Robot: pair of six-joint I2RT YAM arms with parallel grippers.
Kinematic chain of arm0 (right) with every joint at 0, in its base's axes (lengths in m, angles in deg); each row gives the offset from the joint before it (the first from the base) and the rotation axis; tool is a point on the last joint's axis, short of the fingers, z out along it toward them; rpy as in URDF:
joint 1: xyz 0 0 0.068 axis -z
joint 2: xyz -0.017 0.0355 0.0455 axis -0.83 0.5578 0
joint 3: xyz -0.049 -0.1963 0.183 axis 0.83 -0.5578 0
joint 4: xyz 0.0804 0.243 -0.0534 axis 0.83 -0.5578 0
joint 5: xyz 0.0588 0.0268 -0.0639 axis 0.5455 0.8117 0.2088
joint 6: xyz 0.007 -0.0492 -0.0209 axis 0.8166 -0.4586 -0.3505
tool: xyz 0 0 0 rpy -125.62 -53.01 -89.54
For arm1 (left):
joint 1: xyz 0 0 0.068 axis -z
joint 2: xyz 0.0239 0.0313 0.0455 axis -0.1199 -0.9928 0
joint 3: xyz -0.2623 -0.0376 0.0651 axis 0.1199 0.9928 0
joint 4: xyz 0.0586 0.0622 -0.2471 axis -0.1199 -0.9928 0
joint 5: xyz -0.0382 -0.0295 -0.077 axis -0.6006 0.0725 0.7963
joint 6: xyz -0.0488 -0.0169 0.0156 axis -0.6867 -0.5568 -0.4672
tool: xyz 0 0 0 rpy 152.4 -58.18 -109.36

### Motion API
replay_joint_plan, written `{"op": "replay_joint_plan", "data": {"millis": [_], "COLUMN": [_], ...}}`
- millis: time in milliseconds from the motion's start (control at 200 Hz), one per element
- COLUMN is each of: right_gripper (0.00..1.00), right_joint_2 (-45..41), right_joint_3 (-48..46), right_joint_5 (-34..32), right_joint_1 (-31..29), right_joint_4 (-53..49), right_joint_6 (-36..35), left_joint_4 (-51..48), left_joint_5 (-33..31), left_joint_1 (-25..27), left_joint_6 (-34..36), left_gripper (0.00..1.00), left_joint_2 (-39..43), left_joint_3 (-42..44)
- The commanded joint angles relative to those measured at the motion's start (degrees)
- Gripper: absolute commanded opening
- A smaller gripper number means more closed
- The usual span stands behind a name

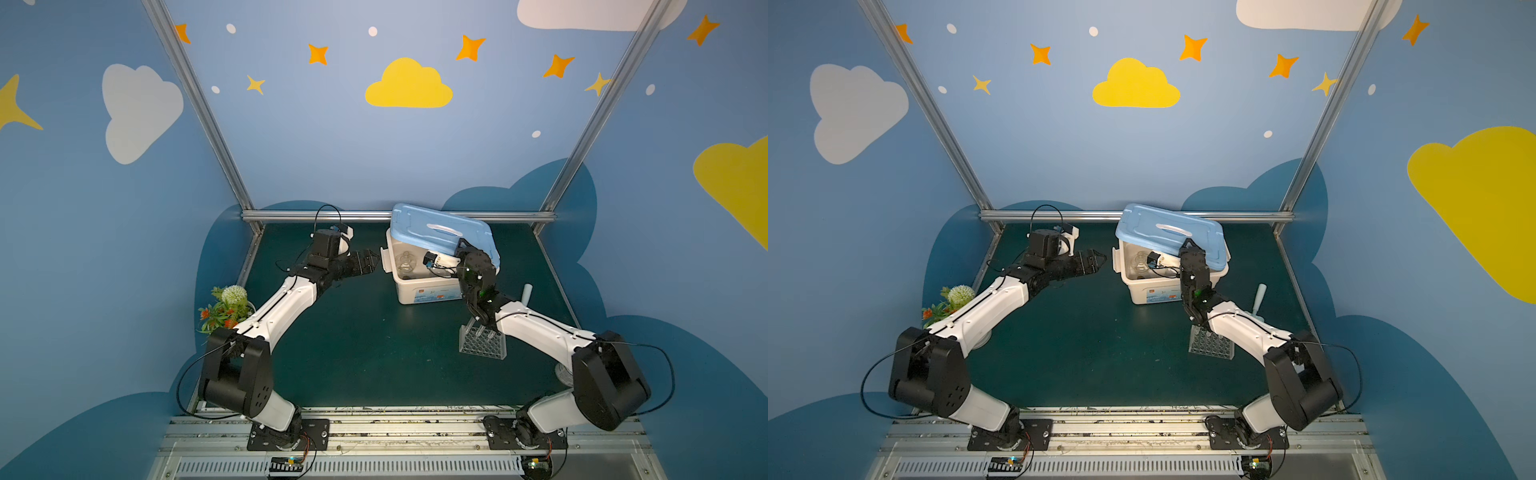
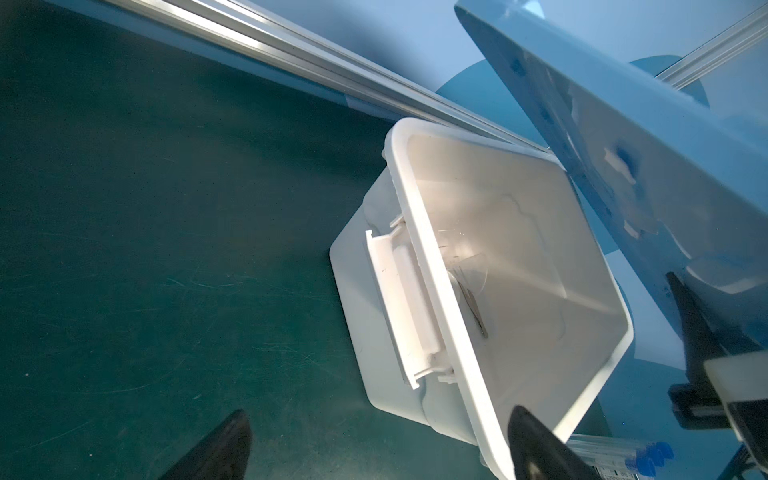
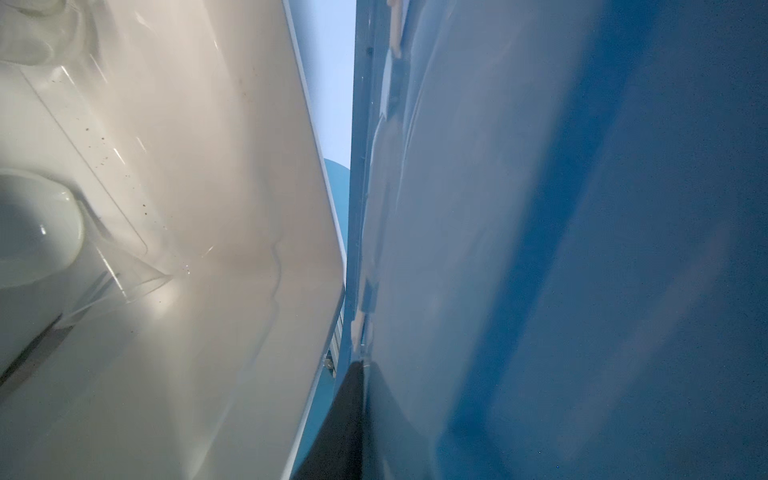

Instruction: Organize the chemistry lab equipment

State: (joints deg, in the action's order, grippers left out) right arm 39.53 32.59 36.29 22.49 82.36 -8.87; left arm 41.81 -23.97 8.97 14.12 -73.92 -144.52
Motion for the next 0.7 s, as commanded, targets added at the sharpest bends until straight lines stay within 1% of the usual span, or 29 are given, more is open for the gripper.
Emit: {"op": "replay_joint_plan", "data": {"millis": [0, 205, 295, 446, 536, 696], "right_gripper": [0.05, 0.07, 0.07, 0.05, 0.06, 0.06], "right_joint_2": [-3.93, -6.45, -6.44, -4.0, -2.79, 0.1], "right_joint_3": [-1.74, -3.49, -3.92, -3.38, -2.88, -2.91], "right_joint_5": [2.7, 3.86, 4.08, 1.46, 1.2, -0.37], "right_joint_1": [-0.5, -0.59, -0.73, -0.85, -1.0, -1.46], "right_joint_4": [-2.19, -6.74, -6.91, -2.5, -1.86, 2.62], "right_joint_6": [3.23, 5.29, 5.22, 2.59, 2.0, -0.71], "left_joint_4": [0.78, 1.1, 1.64, 1.68, 1.74, 2.8], "left_joint_5": [0.48, 0.91, 1.63, 1.94, 1.85, 2.59], "left_joint_1": [-0.23, -0.56, -0.72, -0.71, -0.78, -0.83], "left_joint_6": [-0.07, -0.37, -0.77, -1.11, -1.06, -2.29], "left_gripper": [0.96, 0.96, 0.96, 0.96, 0.96, 0.96], "left_joint_2": [1.16, 0.78, 0.57, 0.61, 0.91, 1.67], "left_joint_3": [1.32, 1.31, 1.05, 0.65, 0.73, 0.97]}}
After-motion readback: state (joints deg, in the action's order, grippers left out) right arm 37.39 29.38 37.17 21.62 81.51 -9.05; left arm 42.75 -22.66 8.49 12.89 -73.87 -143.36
